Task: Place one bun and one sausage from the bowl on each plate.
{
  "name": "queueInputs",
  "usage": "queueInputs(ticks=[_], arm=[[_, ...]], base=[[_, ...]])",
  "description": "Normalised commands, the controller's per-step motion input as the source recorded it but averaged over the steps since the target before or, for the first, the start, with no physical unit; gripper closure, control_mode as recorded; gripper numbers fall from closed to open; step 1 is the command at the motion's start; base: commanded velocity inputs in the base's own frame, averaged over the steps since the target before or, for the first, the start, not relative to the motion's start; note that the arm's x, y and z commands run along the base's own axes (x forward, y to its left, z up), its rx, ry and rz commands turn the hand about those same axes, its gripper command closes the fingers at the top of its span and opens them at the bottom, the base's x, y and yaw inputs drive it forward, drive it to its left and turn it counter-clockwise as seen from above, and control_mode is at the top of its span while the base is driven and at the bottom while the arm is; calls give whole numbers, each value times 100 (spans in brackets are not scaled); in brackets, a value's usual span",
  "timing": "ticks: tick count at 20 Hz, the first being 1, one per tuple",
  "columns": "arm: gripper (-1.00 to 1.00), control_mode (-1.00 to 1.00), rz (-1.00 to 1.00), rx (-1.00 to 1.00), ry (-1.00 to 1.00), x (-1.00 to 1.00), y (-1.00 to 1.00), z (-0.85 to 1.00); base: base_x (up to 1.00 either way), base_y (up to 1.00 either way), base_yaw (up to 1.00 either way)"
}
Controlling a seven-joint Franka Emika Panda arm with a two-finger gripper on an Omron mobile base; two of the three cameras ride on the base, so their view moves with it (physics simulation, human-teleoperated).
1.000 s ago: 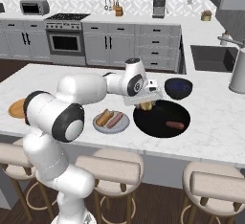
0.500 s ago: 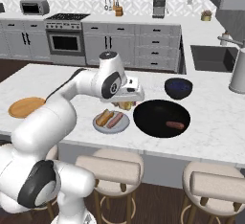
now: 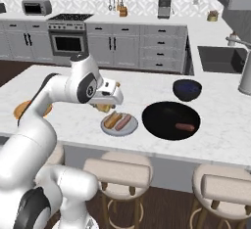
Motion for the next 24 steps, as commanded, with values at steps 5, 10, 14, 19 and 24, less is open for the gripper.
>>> queueInputs(ticks=[5, 10, 14, 19, 24], arm=[[100, 100, 0, 0, 0, 0, 0, 0], [100, 100, 0, 0, 0, 0, 0, 0], [100, 100, 0, 0, 0, 0, 0, 0], [100, -100, 0, 1, 0, 63, 78, -11], [100, -100, -3, 2, 8, 94, 64, -71]], base=[[-13, 100, 0], [5, 100, 0], [13, 100, 0], [0, 0, 0], [0, 0, 0]])
